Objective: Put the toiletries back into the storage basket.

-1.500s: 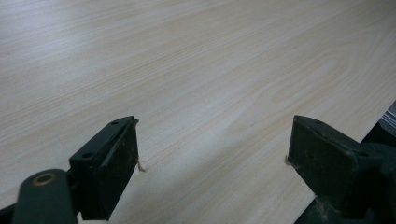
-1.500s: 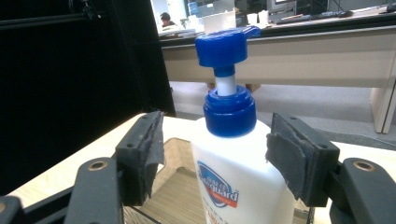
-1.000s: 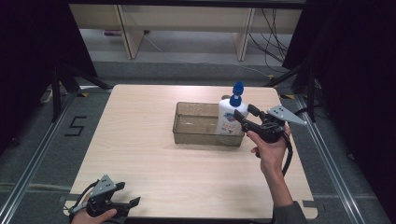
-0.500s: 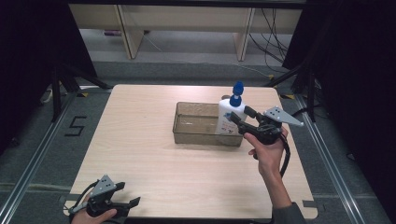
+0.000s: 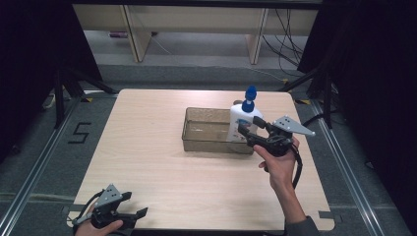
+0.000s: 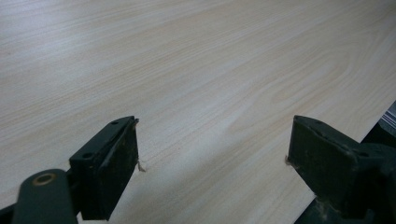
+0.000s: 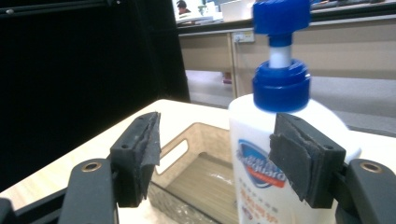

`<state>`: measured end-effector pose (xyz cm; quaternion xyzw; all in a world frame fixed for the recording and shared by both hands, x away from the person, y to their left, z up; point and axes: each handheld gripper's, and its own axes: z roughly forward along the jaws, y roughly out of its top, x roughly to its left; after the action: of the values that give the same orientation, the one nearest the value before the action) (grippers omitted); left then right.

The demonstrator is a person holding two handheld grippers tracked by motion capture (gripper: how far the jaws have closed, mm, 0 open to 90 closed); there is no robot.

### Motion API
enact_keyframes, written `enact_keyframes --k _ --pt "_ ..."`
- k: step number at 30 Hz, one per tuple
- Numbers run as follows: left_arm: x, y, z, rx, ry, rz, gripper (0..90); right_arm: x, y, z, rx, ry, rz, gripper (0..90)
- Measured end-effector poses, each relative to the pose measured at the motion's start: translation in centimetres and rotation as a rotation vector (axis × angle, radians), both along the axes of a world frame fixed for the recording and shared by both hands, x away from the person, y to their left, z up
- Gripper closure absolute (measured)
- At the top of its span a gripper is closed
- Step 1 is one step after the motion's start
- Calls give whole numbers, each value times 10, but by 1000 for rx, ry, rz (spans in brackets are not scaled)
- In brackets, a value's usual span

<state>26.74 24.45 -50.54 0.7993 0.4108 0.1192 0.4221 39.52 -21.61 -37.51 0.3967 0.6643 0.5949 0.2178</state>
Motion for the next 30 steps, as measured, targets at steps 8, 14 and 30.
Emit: enact_keyframes --k 8,14,30 --pt "0 0 1 5 2 0 155 -7 9 -4 -16 0 35 283" --pt "0 -3 -1 -34 -5 22 155 -12 16 -10 -26 18 69 219" --pt "0 0 1 8 4 2 155 -28 31 -29 -49 67 139 192"
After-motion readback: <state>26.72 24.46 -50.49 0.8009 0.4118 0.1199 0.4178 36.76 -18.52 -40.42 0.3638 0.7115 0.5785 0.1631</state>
